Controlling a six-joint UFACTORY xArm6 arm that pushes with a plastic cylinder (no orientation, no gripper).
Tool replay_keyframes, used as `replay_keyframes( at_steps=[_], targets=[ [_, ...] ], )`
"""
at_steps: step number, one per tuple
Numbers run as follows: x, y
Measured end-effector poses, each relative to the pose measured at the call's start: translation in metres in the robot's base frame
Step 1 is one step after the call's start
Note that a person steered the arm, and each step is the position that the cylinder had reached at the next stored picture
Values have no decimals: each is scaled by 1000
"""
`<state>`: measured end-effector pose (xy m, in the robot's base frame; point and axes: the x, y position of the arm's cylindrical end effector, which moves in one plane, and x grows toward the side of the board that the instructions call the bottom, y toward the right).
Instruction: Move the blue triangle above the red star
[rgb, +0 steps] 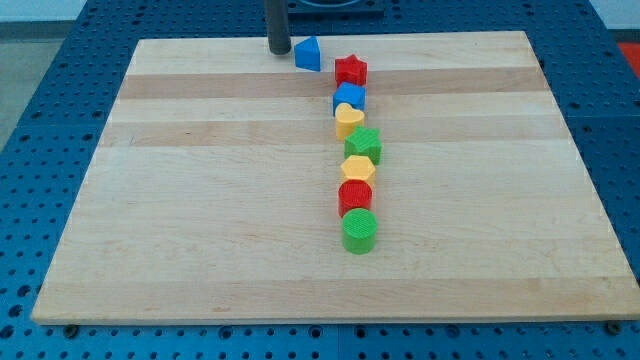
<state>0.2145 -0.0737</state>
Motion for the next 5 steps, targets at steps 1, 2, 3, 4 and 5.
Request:
replay_keyframes(
  at_steps=[1, 2, 3, 4, 5],
  targets=[
    [0, 20],
    [4, 18],
    [4, 8],
    [6, -13],
    [12, -17]
  ],
)
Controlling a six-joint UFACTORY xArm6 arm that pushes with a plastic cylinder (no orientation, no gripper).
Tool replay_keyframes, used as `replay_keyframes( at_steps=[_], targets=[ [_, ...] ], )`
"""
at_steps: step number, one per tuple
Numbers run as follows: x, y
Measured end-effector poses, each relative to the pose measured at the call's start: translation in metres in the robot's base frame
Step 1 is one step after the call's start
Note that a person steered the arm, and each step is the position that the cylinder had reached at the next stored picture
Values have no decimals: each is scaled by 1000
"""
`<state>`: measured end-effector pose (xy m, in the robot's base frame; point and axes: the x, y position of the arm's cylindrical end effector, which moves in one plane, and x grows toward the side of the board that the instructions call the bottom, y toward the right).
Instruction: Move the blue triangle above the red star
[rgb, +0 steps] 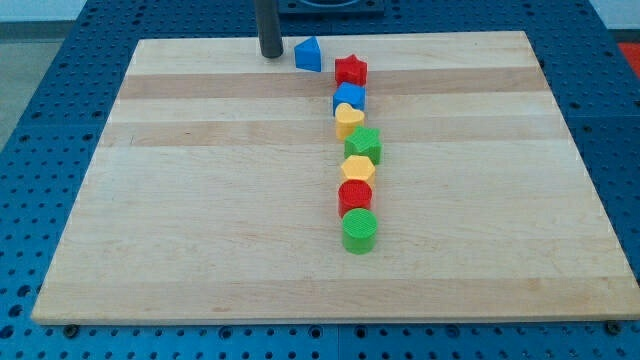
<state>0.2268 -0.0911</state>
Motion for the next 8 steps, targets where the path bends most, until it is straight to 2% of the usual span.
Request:
replay_keyframes(
  at_steps=[4, 5, 6, 7, 8],
  targets=[
    [1, 71],
    [-6, 66],
    [15, 15],
    [37, 35],
    [36, 66]
  ],
)
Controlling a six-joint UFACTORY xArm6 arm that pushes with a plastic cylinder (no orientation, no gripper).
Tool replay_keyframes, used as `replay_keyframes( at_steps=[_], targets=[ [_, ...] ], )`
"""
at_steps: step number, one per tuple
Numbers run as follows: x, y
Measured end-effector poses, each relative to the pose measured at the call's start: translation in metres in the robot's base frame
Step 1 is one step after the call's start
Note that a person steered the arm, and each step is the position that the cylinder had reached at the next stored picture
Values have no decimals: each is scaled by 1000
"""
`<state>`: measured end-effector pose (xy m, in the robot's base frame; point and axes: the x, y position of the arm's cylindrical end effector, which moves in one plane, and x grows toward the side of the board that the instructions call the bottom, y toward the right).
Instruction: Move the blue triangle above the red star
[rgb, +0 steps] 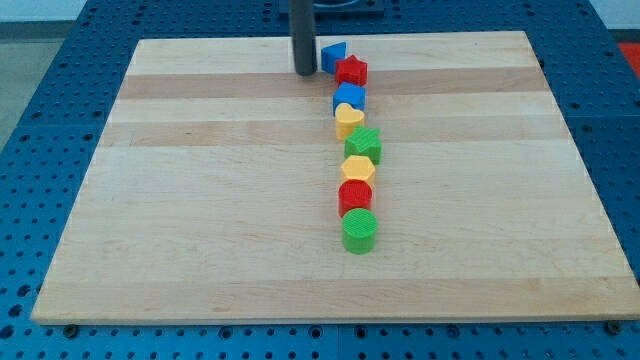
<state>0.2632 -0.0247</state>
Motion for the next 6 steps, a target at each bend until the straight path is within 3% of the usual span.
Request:
replay_keyframes(
  at_steps=[1, 3, 4, 5, 6],
  targets=[
    [-12, 24],
    [-36, 7],
    [30, -47],
    [129, -92],
    [266, -114]
  ],
)
